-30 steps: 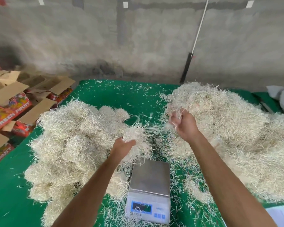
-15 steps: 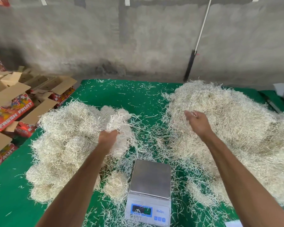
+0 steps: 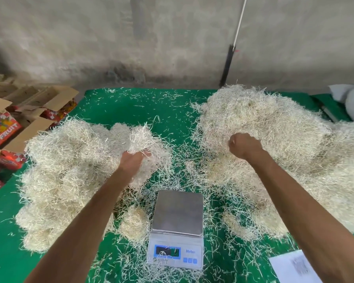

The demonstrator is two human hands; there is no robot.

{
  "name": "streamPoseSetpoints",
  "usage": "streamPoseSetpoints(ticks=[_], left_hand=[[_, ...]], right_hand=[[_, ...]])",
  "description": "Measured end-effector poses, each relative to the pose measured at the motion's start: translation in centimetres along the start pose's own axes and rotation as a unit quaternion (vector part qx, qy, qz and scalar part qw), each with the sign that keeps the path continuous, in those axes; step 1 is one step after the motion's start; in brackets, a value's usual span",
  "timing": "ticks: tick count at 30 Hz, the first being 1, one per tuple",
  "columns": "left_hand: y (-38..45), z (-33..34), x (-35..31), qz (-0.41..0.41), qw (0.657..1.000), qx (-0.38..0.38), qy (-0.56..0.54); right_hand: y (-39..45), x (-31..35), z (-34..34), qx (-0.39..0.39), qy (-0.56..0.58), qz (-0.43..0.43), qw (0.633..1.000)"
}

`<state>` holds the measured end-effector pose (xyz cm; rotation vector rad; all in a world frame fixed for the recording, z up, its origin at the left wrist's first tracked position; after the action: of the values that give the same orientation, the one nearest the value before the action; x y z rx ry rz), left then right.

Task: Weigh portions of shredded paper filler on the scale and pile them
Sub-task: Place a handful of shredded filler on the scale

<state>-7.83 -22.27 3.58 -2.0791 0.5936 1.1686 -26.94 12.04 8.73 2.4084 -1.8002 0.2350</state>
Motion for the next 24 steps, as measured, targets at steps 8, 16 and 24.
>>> streamPoseSetpoints(ticks=[8, 16, 24], left_hand=[[-1.8, 3.0, -2.5, -0.006, 0.994, 0.080, -0.074], [-3.8, 5.7, -3.3, -0.037, 0.981, 0.151, -0.119], [-9.3, 5.2, -2.2, 0.097, 0.828, 0.465, -0.299]], right_hand=[[0.3, 0.9, 0.7, 0.021, -0.077, -0.062, 0.995], [-5.4, 9.7, 4.7, 0.172, 0.402, -0.089, 0.895], [-0.5, 5.3, 3.7, 0.101, 0.593, 0.129, 0.789]])
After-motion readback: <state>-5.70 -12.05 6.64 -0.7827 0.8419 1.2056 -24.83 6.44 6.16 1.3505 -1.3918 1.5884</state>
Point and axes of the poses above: each hand's wrist, its own y-axis towards the middle knuckle, its own z-axis out of the palm, x = y × z, the point moved 6 cm from there along y, towards the middle knuckle, and after that the axes turned 6 degrees about -x, right-handed, at the moved point
